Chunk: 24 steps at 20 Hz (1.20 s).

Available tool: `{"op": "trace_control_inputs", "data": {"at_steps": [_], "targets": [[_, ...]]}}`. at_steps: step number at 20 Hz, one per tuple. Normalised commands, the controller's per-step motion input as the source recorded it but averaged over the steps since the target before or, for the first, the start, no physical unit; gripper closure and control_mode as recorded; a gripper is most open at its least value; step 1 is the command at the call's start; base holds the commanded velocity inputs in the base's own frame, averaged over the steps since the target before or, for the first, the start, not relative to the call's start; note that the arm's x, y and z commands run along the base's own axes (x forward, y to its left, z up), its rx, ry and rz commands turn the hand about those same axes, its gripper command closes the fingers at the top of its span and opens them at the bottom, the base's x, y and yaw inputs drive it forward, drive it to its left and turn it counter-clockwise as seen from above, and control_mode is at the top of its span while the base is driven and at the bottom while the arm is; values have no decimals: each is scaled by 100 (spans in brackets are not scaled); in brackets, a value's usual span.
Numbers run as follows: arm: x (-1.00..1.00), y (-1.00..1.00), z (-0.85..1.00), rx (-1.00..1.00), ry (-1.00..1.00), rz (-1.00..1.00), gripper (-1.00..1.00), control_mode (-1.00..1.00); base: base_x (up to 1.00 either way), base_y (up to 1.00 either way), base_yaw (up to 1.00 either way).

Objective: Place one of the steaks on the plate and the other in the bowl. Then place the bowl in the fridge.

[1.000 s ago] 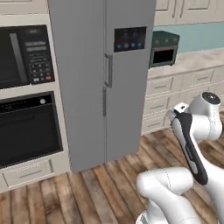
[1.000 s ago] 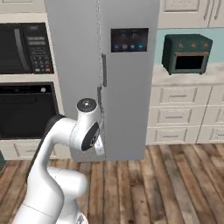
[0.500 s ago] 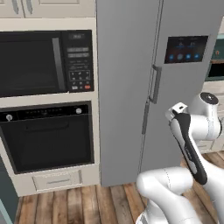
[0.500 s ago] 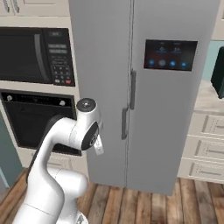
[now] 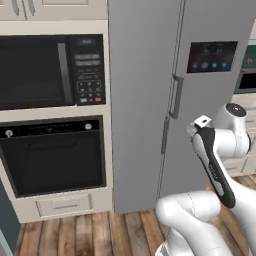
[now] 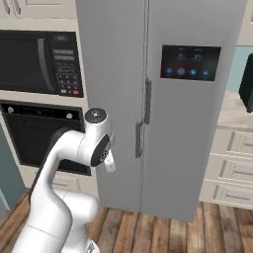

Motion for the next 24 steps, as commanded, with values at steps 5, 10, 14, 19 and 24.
{"op": "trace_control_inputs", "data": {"at_steps": [5, 10, 14, 19, 24], "targets": [[0, 0, 0, 0, 0, 0, -100, 100, -37, -21, 12], [0, 0, 0, 0, 0, 0, -100, 100, -62, -28, 9], [0, 0, 0, 0, 0, 0, -100, 100, -20, -25, 9], [0, 0, 0, 0, 0, 0, -100, 100, 0, -63, 3], [0, 0, 0, 0, 0, 0, -100, 100, 19, -54, 0]]}}
